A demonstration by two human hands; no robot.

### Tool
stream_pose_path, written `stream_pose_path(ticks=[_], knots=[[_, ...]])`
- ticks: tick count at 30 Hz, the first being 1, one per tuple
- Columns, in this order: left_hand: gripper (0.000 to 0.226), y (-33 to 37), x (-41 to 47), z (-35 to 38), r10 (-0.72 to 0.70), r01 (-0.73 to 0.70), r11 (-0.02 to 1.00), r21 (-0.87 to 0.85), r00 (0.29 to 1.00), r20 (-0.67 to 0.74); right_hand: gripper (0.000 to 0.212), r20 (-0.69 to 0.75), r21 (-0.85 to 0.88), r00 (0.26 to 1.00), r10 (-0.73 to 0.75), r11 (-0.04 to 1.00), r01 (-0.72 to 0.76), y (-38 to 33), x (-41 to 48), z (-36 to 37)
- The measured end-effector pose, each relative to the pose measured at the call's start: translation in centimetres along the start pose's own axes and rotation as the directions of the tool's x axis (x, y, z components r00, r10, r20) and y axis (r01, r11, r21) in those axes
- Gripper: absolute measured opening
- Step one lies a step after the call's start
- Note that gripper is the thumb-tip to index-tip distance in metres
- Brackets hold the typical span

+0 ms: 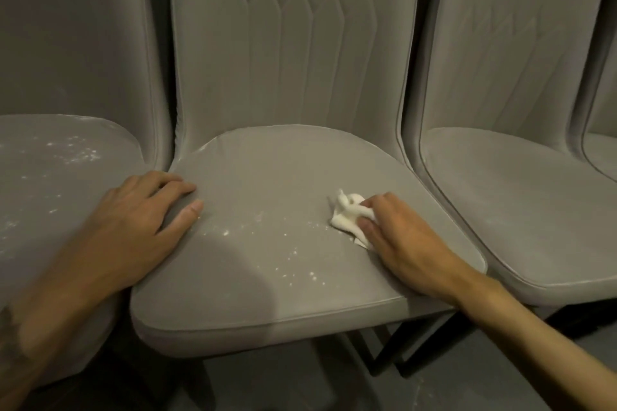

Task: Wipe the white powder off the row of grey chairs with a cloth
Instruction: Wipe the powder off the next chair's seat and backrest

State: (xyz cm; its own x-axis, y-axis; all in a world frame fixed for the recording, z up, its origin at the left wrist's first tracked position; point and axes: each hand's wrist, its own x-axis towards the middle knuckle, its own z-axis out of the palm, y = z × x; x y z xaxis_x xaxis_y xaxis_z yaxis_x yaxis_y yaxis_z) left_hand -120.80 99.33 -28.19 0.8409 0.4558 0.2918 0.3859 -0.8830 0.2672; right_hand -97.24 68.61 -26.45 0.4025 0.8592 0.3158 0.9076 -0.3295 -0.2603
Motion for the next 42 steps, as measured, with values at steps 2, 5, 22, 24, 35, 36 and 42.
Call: stream_pose_path(ticks=[2,5,22,24,35,36,42], knots=[[0.061,-0.2,-0.1,0.1,0.003,-0.002,1.000,0.008,1.000,-0.017,0.021,0.026,-0.014,0.999,0.024,1.000,-0.023,1.2,0.5,-0.7],[0.059,-0.4,0.0,0.4,0.007,-0.007,1.000,0.010,0.999,-0.039,0.024,-0.031,-0.065,0.965,0.262,0.962,-0.264,4.2,0.5,-1.6],[0.029,-0.4,0.3,0.6,0.024,-0.026,0.999,-0.031,0.998,-0.066,0.025,-0.098,-0.083,0.983,0.154,0.983,-0.163,-2.2,-2.6,0.0],[0.036,-0.4,0.3,0.6,0.023,-0.025,0.999,-0.027,0.997,-0.074,0.021,-0.035,-0.054,0.997,0.070,0.996,-0.072,-2.9,-2.6,-0.2],[0.063,0.0,0.2,0.2,-0.013,0.014,1.000,0.021,0.999,-0.035,0.012,-0.063,-0.104,0.995,0.075,0.991,-0.081,-4.7,-1.7,1.5],[0.063,0.1,0.2,0.2,-0.011,0.012,1.000,0.020,0.999,-0.036,0.016,-0.058,-0.105,0.997,0.056,0.993,-0.062,-4.3,-1.3,1.2],[0.060,0.2,0.2,0.1,0.005,-0.004,1.000,0.022,0.999,-0.047,0.023,-0.106,-0.111,0.955,0.276,0.951,-0.287,0.5,1.8,0.7]])
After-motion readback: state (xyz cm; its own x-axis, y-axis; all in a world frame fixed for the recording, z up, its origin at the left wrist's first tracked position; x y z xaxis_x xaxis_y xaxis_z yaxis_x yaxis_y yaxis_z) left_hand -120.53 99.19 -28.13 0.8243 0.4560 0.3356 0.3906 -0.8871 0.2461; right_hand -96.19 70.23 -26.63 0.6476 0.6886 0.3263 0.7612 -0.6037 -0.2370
